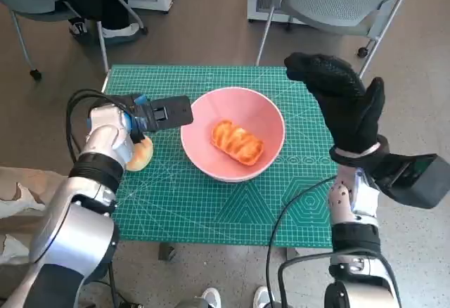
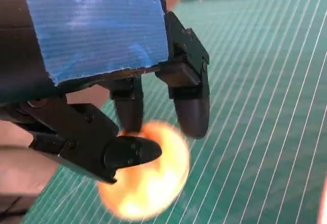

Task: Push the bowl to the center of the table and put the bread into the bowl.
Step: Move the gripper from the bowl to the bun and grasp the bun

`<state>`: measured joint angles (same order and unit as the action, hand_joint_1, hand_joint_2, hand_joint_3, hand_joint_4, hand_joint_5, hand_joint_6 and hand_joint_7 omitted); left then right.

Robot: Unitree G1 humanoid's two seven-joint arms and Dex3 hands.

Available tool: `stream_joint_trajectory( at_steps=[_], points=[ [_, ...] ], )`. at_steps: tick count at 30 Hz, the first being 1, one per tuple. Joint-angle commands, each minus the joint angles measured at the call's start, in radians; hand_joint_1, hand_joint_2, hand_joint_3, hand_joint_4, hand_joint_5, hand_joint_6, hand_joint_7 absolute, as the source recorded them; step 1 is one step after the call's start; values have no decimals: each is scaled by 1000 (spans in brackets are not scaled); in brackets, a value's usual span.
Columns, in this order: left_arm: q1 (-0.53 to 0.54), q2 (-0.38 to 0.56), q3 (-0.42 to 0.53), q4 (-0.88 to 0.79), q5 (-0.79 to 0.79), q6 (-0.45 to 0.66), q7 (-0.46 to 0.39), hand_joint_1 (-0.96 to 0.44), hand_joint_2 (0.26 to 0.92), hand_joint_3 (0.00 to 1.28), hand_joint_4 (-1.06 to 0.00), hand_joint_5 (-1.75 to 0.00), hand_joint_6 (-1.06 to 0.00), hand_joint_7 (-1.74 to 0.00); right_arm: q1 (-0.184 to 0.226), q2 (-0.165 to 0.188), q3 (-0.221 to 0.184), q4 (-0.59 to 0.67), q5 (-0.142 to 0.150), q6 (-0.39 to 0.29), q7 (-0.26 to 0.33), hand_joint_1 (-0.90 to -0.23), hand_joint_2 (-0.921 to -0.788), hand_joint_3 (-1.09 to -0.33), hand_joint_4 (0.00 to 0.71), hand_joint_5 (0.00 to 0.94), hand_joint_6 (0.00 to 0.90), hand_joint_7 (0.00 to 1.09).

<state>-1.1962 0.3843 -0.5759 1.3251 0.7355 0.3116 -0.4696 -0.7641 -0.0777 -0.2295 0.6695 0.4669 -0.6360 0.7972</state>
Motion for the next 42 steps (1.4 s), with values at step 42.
stream_joint_trajectory(
  at_steps=[42],
  points=[
    [64, 53, -21, -57, 4, 24, -43, -536, 743, 2, -268, -89, -93, -38, -5, 2, 32, 18, -14, 21, 1, -673, -921, -925, 122, 2, -1, 364]
  ],
)
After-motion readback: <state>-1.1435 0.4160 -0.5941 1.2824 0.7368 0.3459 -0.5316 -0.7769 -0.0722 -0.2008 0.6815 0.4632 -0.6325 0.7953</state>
